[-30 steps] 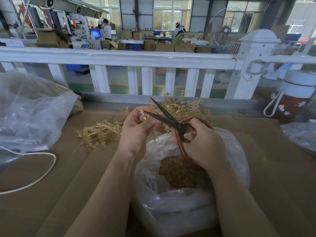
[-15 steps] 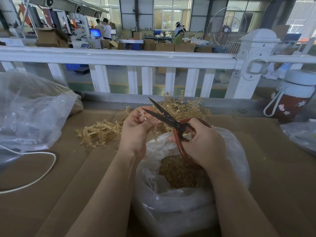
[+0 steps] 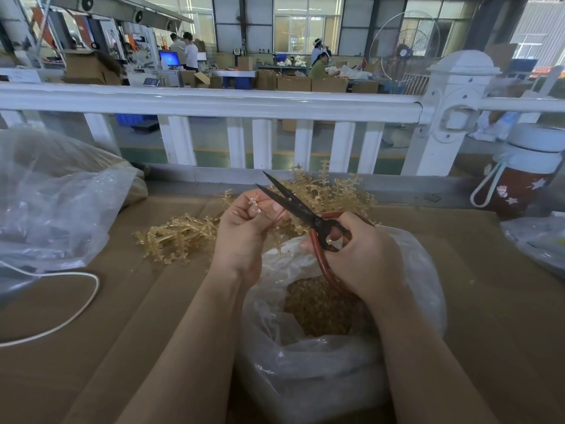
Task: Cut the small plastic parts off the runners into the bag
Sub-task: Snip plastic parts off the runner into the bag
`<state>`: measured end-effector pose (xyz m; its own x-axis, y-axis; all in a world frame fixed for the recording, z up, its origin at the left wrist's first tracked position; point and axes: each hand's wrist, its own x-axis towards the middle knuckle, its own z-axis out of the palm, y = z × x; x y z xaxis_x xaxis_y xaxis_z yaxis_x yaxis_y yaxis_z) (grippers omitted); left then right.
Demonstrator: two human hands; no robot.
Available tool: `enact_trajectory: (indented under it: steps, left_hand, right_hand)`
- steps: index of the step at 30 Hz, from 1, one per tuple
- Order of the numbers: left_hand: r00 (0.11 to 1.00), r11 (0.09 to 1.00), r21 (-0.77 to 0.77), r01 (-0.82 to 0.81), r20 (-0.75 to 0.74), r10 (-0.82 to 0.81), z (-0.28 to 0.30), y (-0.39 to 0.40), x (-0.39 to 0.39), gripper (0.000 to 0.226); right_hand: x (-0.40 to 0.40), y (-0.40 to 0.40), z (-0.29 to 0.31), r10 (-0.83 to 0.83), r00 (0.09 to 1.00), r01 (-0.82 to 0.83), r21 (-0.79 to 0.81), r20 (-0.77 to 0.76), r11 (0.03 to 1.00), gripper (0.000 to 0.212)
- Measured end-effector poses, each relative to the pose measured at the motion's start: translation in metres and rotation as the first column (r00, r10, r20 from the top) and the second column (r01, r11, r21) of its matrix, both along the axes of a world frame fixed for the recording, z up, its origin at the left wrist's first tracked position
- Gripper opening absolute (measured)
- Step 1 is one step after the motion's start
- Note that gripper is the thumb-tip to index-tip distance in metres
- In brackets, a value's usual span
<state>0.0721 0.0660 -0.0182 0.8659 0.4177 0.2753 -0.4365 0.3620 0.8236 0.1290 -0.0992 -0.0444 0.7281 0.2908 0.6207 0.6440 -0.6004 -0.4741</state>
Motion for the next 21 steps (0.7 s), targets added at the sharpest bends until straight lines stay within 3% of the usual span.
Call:
enact_trajectory:
  steps: [4,8,11,16,21]
  left_hand:
    - [1.0,1.0,-0.011,0.002,-0.031,-0.002,0.0,0.0009,0.0,0.019]
    - [0.987,0.998,-0.053,-0.02,-0.161,0.011,-0.0017,0.0018,0.0007,0.015]
    - [0.969,0.997,-0.079,-0.027,-0.245,0.007,-0.0017,0.0023,0.0016,0.016]
    - [0.957,1.0,0.022,0.02,-0.29,-0.013,-0.0015,-0.0026,0.0024,0.018]
    - [0.958,0.996,0.061,0.058,-0.283,-0.039,-0.0022,-0.0036,0.0037,0.013]
  right_hand:
    - [0.0008,-0.0007,-0.0009,0.014,1.0,-0.014,0.025,-0.001,1.0,0.07]
    - [-0.0004,0.0011,-0.0021,0.059,0.998,-0.056,0.067,-0.034,0.996,0.068]
    - [0.0002,0.0027,-0.0019,0.075,0.991,-0.062,0.112,-0.114,0.992,0.052]
    - [0.0032,0.0066,-0.0005,0.175,0.939,-0.115,0.206,-0.298,0.972,0.027]
    - [0.0049,0.0081,0.0048,0.281,0.874,-0.12,0.384,-0.397,0.916,0.016]
